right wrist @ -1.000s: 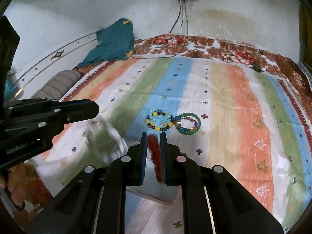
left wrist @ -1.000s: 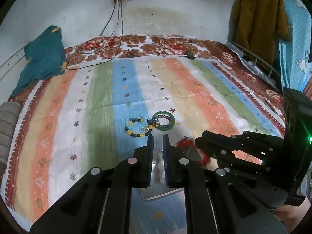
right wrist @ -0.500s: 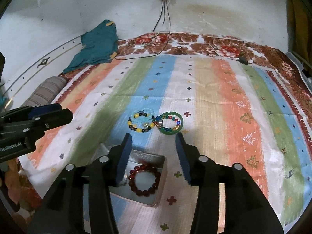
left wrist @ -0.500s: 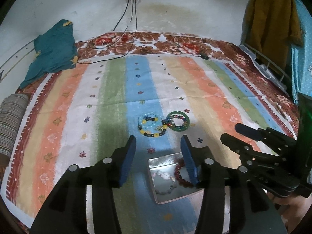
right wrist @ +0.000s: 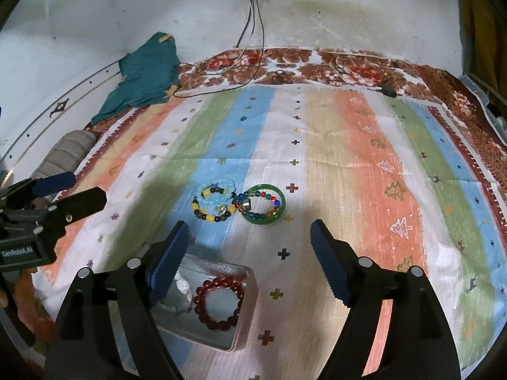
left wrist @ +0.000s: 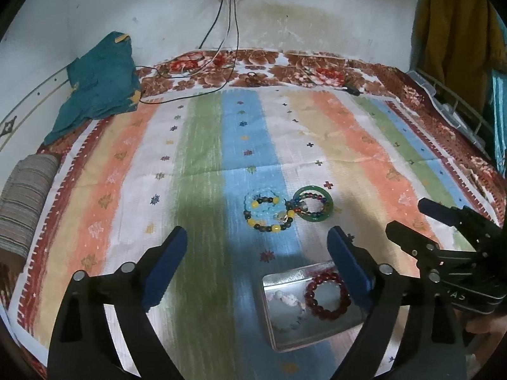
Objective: Organize jewelry
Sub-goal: 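Move both tools back toward the blue bracelet and green bangle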
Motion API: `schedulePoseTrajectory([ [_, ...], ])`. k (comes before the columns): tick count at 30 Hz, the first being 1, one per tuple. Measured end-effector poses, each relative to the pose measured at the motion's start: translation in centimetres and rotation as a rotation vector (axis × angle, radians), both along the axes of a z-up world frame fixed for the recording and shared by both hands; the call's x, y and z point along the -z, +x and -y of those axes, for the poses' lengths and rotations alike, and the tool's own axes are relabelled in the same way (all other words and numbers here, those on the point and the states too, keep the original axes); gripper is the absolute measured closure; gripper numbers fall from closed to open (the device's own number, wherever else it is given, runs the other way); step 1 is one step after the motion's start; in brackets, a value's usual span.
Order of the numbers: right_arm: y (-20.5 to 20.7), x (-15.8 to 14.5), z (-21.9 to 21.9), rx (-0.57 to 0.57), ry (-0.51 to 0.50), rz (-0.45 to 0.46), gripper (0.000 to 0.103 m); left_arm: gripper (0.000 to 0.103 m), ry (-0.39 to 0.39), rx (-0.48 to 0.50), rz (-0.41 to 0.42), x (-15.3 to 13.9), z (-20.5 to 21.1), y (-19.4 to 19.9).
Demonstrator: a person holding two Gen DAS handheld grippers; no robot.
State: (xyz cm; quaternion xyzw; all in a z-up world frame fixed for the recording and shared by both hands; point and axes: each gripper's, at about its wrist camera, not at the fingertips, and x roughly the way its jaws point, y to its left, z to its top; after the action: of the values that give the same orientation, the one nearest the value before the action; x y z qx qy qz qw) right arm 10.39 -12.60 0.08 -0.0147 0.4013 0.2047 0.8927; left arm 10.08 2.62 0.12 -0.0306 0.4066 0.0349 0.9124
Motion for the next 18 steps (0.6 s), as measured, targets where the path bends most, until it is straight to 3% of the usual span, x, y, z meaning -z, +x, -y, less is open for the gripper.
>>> schedulePoseTrajectory([
  [6,1.6,0.8,0.5,0.018,0.01,-0.031,0.022,0.013,0.024,0.014,-0.029,0.7,0.1,1.6],
  [18,3.4,2.0,0.2,0.023,0.006,-0.062,0.022,0.013,-0.019,-0.024,-0.075,2.1,-1.6,4.1],
])
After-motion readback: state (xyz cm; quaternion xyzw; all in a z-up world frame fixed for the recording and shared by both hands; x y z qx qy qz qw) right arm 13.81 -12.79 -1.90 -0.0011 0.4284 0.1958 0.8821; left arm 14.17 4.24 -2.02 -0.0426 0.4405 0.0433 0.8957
